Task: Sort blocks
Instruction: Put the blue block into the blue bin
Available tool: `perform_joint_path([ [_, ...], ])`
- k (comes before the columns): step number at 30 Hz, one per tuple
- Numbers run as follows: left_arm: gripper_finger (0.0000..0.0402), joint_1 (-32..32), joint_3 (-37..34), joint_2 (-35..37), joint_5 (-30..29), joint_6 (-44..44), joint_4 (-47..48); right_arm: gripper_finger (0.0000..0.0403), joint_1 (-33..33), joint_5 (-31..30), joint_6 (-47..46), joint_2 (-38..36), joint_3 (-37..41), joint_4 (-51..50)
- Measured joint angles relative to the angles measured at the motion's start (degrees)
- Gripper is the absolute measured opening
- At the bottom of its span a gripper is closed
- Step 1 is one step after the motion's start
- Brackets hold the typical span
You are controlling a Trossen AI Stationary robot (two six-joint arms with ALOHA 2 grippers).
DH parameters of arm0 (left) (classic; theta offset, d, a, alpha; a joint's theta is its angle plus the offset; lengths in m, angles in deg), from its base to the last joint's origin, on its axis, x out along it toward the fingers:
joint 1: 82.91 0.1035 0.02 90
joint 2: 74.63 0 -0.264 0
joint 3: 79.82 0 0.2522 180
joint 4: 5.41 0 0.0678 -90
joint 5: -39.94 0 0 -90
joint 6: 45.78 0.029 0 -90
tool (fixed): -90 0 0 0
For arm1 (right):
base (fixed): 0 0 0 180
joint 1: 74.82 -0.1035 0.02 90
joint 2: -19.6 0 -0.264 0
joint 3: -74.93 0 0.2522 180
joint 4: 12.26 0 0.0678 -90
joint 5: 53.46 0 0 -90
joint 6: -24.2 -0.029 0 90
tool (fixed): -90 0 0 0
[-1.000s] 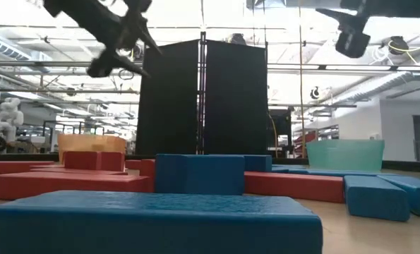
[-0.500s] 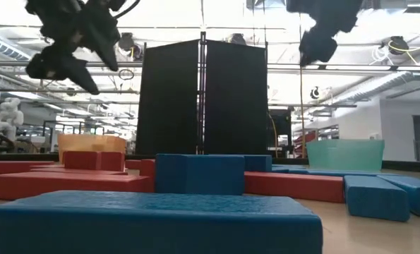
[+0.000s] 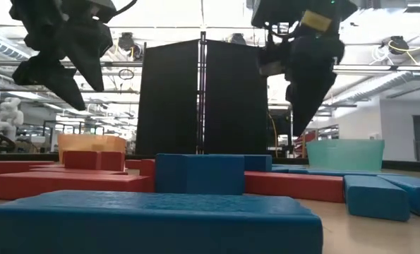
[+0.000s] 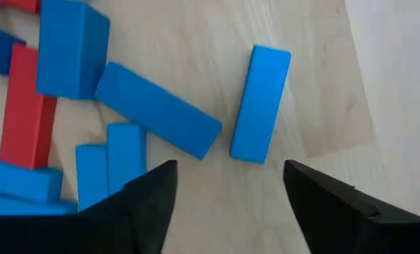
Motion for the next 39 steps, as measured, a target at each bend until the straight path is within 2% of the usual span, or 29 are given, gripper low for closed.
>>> perform_joint_path([
  [5,0.0228,2.77,0.00,5.62,-3.79,1.13,7.78,0.0300,1.22,-0.09,-1.16,1.48,-0.02,2.63],
  [9,0.0228,4.27,0.00,12.52,-11.59,-2.20,18.43,0.0308,2.63,-0.48,-1.18,2.82,-0.04,4.02],
  [11,0.0228,4.18,0.00,17.02,-16.28,-4.63,20.50,0.0308,3.15,-0.54,-1.18,3.81,-0.04,4.06],
  [16,0.0228,1.69,0.00,24.64,-25.35,-4.34,20.05,0.0308,3.52,-0.08,-1.18,5.93,-0.04,4.63],
  [19,0.0228,-1.21,-0.94,25.89,-30.33,-1.83,17.62,0.0308,3.67,0.05,-1.27,6.28,-0.04,5.96],
  [22,0.0228,-4.10,-5.40,26.44,-33.87,-2.12,12.14,0.0308,3.99,-0.01,-1.90,6.28,-0.04,7.14],
  [28,0.0228,-8.63,-16.57,26.46,-34.18,-9.64,-2.11,0.0308,4.82,-0.20,-1.72,6.28,-0.04,7.94],
  [35,0.0228,-11.31,-18.25,27.88,-35.72,-4.70,-5.32,0.0308,5.16,-0.15,-0.43,9.04,-0.02,7.68],
  [37,0.0228,-11.75,-18.25,29.69,-33.89,-3.29,-5.32,0.0308,5.14,-0.06,-0.26,10.06,-0.02,8.05],
  [39,0.0228,-11.82,-18.25,32.40,-28.35,-2.96,-5.16,0.0308,5.15,-0.03,-0.07,11.18,-0.02,8.24],
])
